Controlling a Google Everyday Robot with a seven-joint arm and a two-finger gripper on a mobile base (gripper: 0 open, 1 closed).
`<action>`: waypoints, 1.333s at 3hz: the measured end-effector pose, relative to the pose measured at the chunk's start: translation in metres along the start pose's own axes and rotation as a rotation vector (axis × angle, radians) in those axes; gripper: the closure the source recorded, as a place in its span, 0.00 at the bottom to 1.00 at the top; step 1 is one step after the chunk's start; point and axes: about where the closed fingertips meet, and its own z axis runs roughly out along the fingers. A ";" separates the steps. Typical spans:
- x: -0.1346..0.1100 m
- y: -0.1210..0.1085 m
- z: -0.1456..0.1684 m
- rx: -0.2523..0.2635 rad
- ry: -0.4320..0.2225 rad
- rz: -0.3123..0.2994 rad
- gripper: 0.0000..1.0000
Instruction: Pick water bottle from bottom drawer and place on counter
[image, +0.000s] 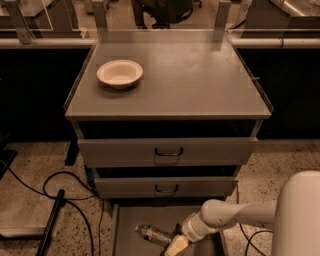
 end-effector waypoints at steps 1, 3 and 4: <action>0.000 -0.024 0.041 0.008 -0.030 -0.008 0.00; 0.001 -0.028 0.062 0.031 -0.035 0.007 0.00; -0.002 -0.033 0.083 0.063 -0.043 0.021 0.00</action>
Offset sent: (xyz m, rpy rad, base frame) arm 0.0311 0.0139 -0.0604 0.0252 -0.0338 -0.0058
